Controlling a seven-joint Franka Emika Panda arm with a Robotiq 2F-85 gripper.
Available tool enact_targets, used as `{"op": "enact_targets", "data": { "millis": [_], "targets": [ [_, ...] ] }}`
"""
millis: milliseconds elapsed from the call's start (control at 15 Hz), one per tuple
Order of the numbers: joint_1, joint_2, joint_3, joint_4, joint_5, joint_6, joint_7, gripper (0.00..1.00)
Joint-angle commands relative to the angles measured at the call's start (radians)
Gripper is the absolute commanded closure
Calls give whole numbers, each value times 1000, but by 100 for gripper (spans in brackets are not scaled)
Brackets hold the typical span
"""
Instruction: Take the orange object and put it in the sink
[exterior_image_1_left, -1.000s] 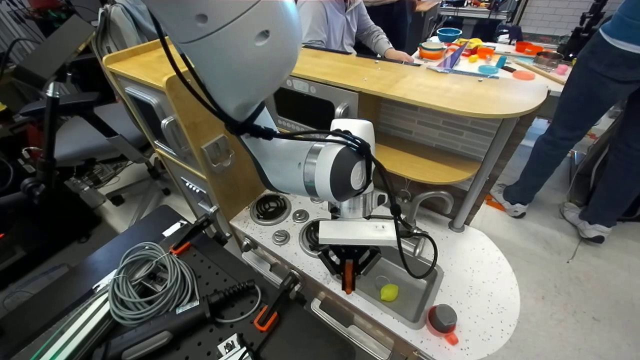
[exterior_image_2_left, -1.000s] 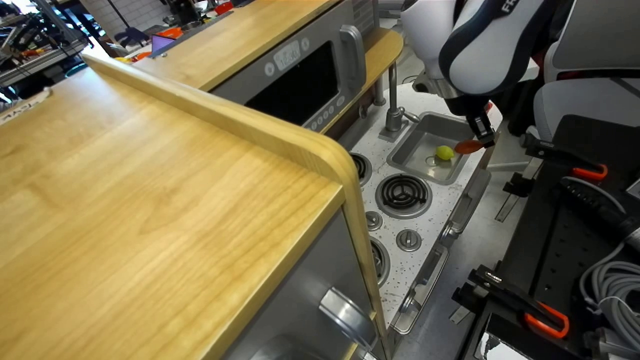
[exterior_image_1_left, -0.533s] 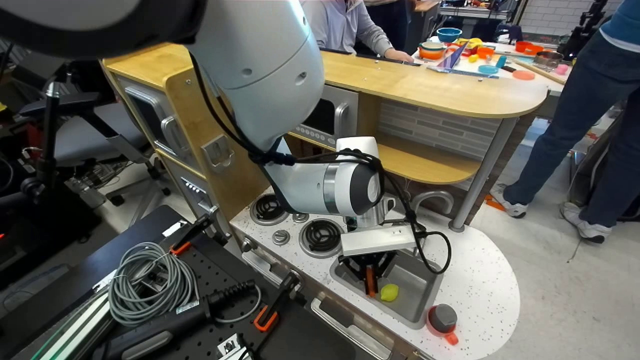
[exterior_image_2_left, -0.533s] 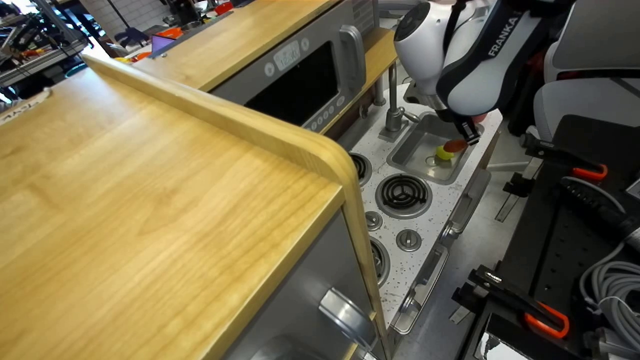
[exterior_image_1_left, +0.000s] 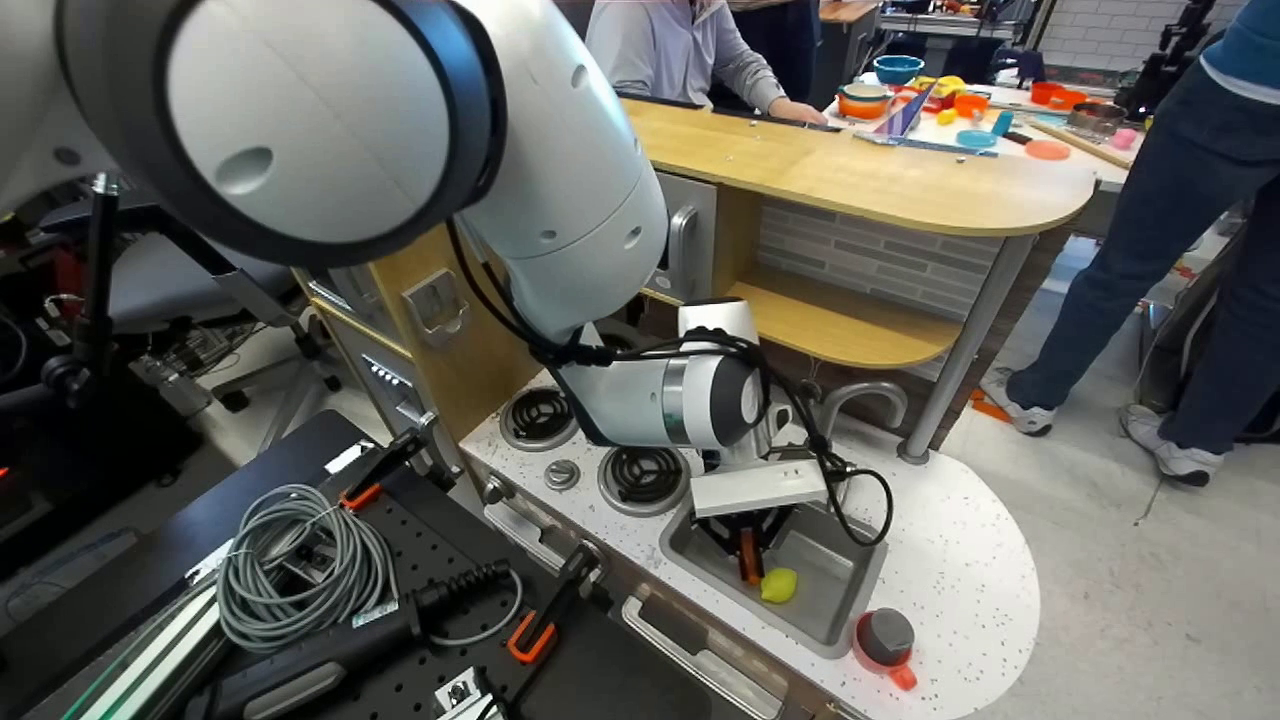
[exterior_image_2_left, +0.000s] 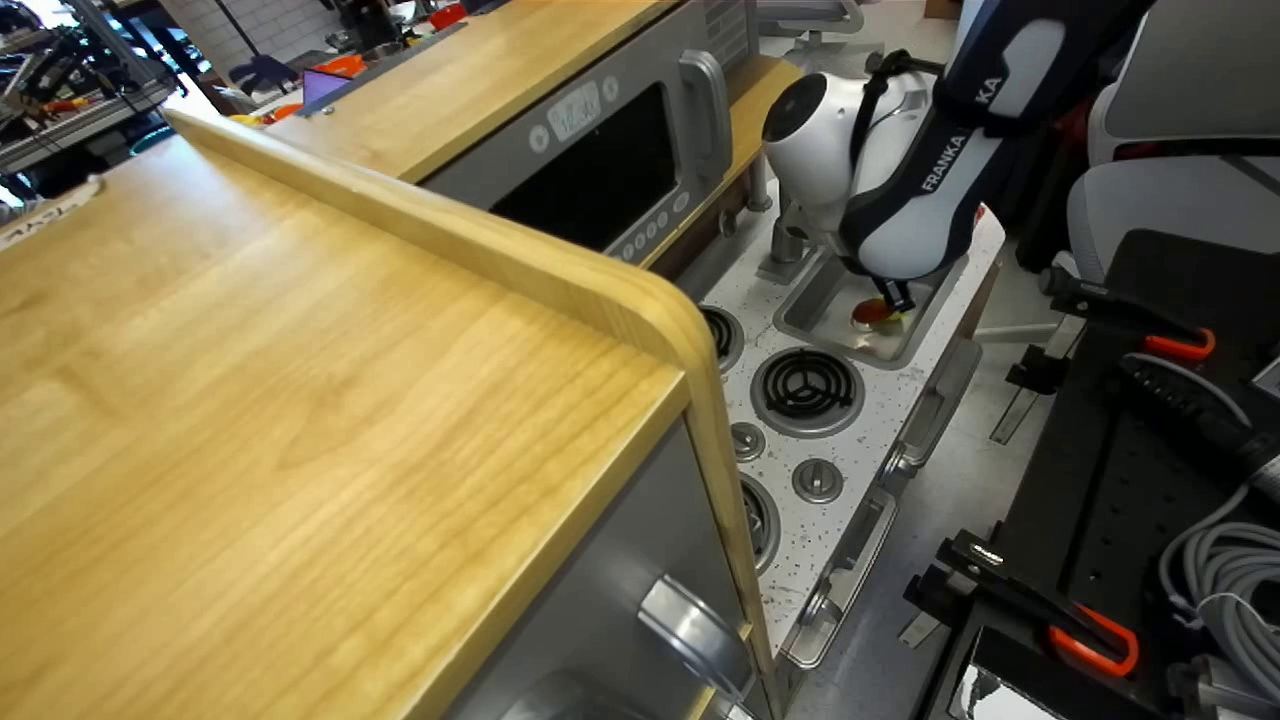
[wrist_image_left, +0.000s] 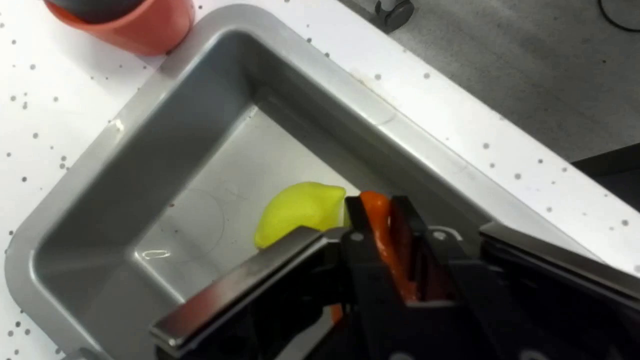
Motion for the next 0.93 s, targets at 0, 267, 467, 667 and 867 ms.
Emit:
{"op": "enact_targets", "data": {
  "millis": [0, 267, 467, 667, 867],
  "targets": [
    [22, 72, 1, 79, 7, 18, 8, 96],
    [33, 105, 16, 119, 21, 17, 7, 96],
    [33, 121, 14, 138, 29, 5, 14, 69],
    [25, 108, 14, 132, 50, -7, 35, 41],
    [-2, 27, 23, 48, 126, -22, 68, 20]
  ]
}}
